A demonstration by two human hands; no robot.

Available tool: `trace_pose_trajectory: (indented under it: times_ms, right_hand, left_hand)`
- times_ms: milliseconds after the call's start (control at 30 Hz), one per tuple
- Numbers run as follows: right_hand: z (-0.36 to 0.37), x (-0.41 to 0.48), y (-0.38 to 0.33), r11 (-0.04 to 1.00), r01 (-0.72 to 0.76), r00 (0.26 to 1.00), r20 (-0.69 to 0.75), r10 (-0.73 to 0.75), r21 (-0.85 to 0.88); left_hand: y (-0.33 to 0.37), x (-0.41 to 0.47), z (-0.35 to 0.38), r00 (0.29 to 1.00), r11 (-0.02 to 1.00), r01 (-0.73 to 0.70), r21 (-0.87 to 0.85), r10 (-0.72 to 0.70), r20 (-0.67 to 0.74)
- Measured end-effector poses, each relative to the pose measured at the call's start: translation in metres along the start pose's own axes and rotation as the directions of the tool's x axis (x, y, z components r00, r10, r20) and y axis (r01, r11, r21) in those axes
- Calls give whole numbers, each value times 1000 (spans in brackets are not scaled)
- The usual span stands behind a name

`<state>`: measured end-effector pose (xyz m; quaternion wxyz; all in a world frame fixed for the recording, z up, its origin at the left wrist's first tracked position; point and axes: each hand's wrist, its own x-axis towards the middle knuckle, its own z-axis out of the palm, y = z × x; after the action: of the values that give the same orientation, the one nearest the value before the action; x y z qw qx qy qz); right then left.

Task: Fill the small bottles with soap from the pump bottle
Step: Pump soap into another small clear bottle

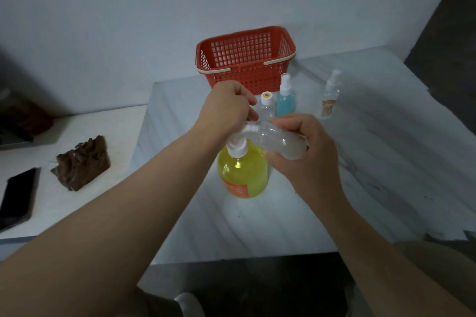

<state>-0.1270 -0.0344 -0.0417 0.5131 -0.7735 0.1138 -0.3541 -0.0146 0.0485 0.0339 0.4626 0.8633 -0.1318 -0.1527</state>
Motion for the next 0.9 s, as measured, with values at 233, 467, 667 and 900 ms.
trace_pose_trajectory:
  times_ms: [233,467,667,900]
  right_hand:
    - [-1,-1,0,1000,-10,1000,11,10,-12]
    - [2,-4,1,998,-26,1000,-7,26,-51]
    - [1,-2,5,995,-80,996,38,83,-65]
    - [1,0,0,996,-58,996,58,62,-72]
  left_hand:
    - [-4,-1,3,1000,998,-5,65,5,-1]
    - [-11,-3,6,998,997,64,45,-64,3]
    - [-14,2,9,997,996,79,45,-79,-4]
    - [-15,2,9,997,995,75,61,-75,-11]
